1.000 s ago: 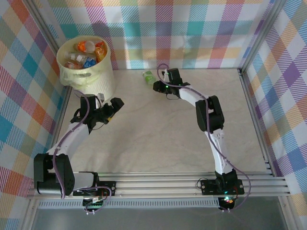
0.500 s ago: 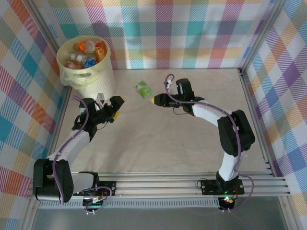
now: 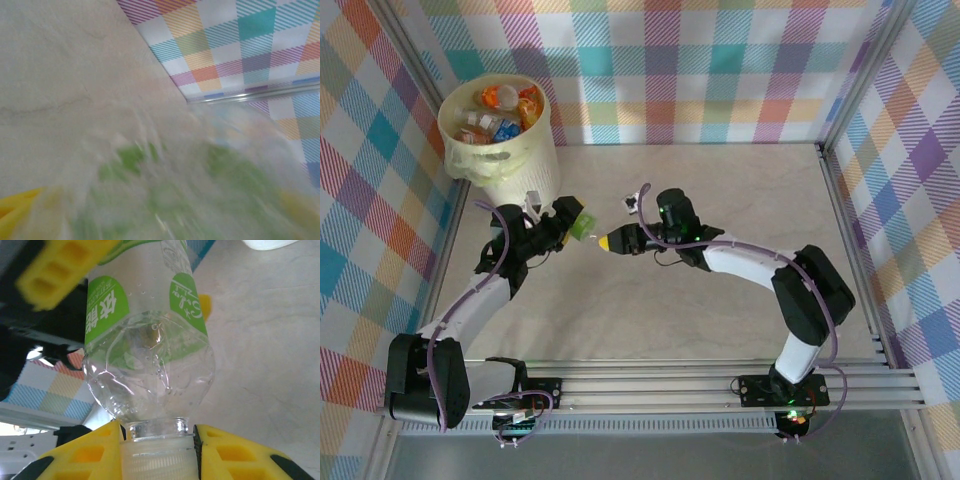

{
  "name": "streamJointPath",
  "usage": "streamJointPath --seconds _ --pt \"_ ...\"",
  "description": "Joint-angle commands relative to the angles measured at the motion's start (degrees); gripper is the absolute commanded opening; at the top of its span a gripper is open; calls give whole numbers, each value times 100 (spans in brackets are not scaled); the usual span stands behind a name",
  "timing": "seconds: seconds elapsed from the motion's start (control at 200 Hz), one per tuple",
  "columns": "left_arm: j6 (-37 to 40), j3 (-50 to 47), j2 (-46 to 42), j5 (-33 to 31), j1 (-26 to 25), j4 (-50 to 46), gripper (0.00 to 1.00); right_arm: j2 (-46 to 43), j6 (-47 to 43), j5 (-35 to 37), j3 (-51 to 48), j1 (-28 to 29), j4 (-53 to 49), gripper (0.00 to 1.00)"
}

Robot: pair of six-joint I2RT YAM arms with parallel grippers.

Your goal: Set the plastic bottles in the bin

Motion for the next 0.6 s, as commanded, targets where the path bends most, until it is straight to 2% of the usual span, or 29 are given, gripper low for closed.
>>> streamJointPath --seconds 0.0,0.155,0.3,0.355,0.44,0.595 --pt "-60 113 25 -160 -93 149 87 -213 246 -149 -104 21 630 21" --pt "-46 86 6 -60 -136 336 68 -163 307 -386 -166 95 763 24" --pt "-46 29 -70 -266 -155 227 62 -97 363 -416 -230 107 939 30" --pt "-35 19 -104 -346 -161 159 60 -87 397 -403 -270 109 1052 38" --pt "74 70 -183 -586 -155 -183 54 -107 388 -262 -272 104 996 54" --pt "546 467 -517 -1392 -146 -1476 54 -288 110 132 -284 92 570 81"
